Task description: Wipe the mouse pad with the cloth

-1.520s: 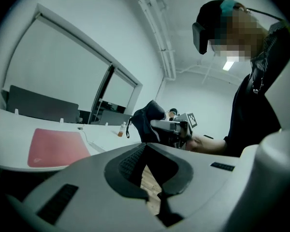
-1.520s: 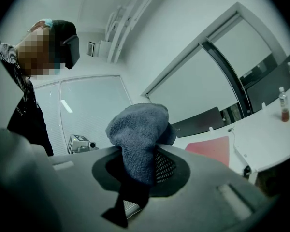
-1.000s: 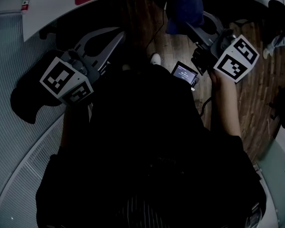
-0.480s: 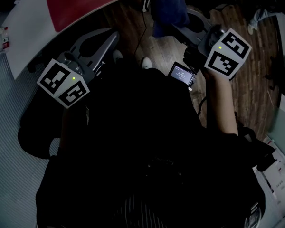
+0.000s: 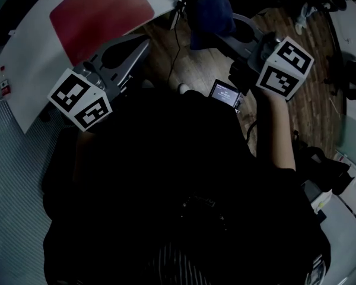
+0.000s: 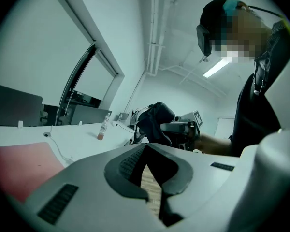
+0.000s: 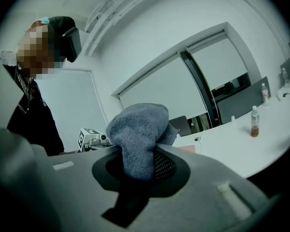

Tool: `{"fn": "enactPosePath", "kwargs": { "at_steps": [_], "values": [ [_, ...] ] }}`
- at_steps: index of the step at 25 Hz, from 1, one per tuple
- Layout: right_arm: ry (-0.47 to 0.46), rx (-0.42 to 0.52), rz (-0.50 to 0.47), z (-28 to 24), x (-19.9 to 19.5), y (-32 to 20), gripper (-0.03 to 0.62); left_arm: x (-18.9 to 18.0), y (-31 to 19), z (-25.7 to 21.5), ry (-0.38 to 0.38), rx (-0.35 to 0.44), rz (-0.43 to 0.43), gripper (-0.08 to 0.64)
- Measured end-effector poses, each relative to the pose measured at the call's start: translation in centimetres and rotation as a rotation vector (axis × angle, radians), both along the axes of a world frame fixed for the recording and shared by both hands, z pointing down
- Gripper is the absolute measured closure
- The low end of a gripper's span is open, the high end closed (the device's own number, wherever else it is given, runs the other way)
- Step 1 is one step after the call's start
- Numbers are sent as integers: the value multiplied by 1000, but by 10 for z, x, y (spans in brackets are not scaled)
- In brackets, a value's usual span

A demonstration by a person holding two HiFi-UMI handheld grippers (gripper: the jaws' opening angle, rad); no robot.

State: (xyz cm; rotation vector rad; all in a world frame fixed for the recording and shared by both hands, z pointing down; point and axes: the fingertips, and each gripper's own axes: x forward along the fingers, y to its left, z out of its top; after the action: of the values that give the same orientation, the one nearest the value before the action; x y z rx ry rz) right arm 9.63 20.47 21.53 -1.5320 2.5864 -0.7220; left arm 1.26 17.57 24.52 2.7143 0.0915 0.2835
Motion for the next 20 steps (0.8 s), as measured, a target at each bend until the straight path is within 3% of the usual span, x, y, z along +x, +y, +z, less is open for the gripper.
{"fn": "enactPosePath", "kwargs": {
  "at_steps": [3,8,14,20],
  "values": [
    [31,-13,2,-8,-11,-9,523,-5,-8,-7,11,1,22,557],
    [44,-55,-4,12,-55,-54,523,-52,-55,15,32,-25,9,557],
    [73,-67,-69,0,-70,-60,523,-66,-54,12,26,-40,-25,557],
    [67,-53,-141,2,-107,-93,523,-113,-85,16,36,-36,-128,556]
  ]
}}
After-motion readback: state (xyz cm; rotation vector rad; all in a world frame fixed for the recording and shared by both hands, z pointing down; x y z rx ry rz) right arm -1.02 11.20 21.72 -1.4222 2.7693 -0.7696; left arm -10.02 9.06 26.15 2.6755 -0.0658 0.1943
